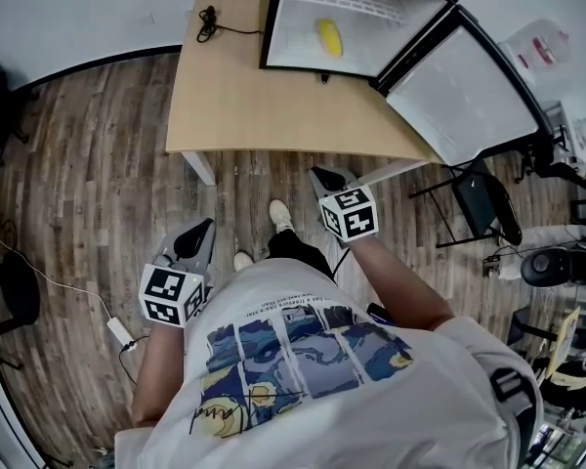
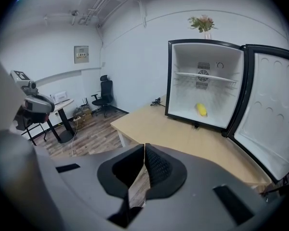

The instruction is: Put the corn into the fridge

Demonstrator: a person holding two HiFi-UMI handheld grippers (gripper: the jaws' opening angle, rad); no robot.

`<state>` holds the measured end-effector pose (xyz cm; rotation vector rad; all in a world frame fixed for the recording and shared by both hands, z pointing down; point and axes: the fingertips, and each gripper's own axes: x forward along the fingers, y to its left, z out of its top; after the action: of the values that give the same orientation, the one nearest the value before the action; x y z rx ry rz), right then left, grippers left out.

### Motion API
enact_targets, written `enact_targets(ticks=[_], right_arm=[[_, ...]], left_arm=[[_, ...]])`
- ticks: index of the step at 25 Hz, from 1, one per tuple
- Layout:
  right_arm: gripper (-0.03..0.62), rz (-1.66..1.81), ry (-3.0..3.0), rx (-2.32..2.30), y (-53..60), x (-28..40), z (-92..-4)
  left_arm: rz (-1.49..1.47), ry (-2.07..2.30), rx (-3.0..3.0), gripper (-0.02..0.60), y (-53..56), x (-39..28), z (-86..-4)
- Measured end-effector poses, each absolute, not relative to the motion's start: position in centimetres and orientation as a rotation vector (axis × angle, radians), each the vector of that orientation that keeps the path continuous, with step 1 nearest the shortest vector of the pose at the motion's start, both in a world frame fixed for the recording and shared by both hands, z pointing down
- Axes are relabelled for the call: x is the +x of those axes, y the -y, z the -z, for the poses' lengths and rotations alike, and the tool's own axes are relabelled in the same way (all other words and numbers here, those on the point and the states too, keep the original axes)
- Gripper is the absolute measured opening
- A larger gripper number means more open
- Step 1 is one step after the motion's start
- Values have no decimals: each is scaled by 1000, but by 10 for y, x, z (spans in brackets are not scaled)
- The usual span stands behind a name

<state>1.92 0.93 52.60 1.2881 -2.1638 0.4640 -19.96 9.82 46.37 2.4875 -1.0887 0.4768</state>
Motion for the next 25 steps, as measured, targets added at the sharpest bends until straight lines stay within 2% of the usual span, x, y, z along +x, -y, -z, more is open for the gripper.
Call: enact_targets(ticks=[25], right_arm=[[12, -456, 2175, 1311, -40, 38, -514]], left_arm=[[-491, 1029, 2490, 9, -123, -187, -478]])
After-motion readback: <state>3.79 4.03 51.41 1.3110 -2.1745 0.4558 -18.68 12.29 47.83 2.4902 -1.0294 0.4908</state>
